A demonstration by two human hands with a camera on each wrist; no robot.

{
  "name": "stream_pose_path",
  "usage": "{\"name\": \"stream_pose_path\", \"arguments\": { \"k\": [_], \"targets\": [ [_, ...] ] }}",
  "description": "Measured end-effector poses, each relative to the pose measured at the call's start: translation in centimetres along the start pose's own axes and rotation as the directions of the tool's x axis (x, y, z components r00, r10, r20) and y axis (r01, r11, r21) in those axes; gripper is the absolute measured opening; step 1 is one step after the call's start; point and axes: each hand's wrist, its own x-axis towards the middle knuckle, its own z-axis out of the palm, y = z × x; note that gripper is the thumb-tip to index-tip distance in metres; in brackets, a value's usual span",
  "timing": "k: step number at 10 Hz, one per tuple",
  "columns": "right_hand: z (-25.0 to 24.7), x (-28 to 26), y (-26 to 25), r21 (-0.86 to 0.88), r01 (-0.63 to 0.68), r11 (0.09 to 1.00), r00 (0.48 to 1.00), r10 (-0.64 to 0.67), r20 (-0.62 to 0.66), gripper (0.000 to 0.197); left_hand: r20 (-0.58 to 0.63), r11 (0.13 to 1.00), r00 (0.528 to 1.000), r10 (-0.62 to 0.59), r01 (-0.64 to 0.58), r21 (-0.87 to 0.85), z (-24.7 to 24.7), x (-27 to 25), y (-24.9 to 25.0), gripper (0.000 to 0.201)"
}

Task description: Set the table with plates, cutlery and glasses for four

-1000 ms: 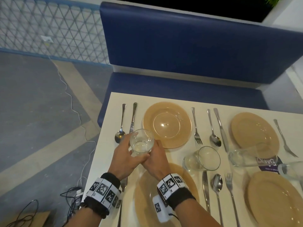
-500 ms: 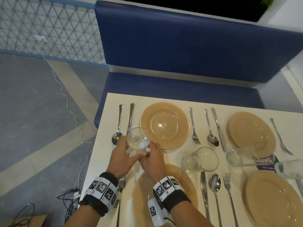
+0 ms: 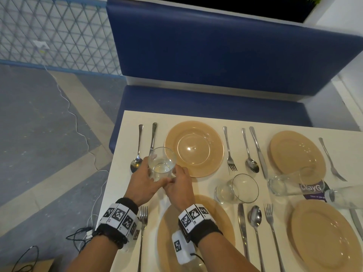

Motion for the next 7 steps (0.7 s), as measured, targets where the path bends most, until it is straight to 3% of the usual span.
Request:
{"name": "stream_pose_path", "arguments": {
  "k": [3, 5, 7],
  "targets": [
    [-0.1, -0.1, -0.2, -0.002, -0.011, 1.000, 1.000, 0.011, 0.002, 0.046, 0.012, 1.000, 1.000, -0.023, 0.023, -0.020, -0.1, 0.0, 0.0, 0.086],
    [-0.5, -0.1, -0.2, -0.020, 0.009, 1.000, 1.000, -0.008, 0.024, 0.044, 0.001, 1.000, 1.000, 0.000, 0.000, -0.014, 0.0, -0.3, 0.5, 0.071],
    [-0.8, -0.8, 0.6, -0.024, 0.017, 1.000, 0.998, -0.016, 0.057, 0.061, -0.039, 1.000, 0.999, -0.016, 0.015, -0.025, -0.5, -1.2, 1.2, 0.081]
  ]
}}
